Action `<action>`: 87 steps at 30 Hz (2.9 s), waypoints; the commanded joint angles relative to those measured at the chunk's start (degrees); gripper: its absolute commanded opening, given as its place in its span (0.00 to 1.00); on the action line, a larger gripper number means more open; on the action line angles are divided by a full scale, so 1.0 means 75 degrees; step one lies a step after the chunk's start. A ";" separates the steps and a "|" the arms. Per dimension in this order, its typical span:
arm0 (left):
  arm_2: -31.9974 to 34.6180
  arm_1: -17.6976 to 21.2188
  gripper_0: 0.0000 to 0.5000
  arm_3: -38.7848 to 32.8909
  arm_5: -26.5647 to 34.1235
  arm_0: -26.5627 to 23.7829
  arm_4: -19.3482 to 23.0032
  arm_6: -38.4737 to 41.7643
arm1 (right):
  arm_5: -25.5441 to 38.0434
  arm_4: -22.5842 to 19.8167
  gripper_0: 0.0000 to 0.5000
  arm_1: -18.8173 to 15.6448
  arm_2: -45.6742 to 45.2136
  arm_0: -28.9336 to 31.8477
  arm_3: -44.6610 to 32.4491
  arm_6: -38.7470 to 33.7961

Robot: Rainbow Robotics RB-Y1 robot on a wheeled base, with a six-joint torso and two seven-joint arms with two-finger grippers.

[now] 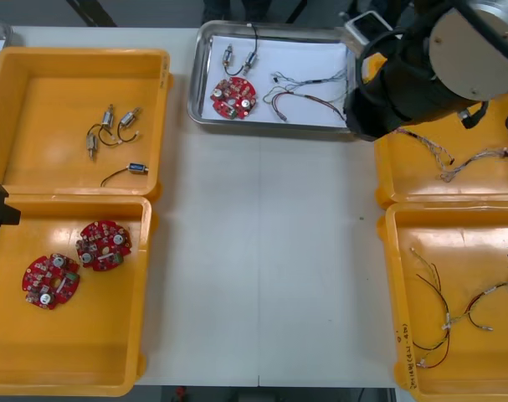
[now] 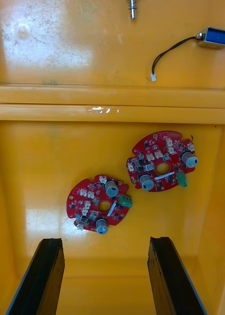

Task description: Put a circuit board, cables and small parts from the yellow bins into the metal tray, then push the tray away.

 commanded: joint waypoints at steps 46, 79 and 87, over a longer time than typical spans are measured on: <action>0.0231 0.0333 1.00 -0.0203 0.0048 0.0108 0.0048 -0.0620 | 0.0017 -0.1825 1.00 -0.1625 -0.4804 0.5430 -0.1710 -0.0017; 0.0231 0.0333 1.00 -0.0203 0.0048 0.0108 0.0048 -0.0620 | 0.0017 -0.1931 1.00 -0.1719 -0.4816 0.5570 -0.1710 -0.0017; 0.0231 0.0333 1.00 -0.0203 0.0048 0.0108 0.0048 -0.0620 | 0.0017 -0.1931 1.00 -0.1719 -0.4816 0.5570 -0.1710 -0.0017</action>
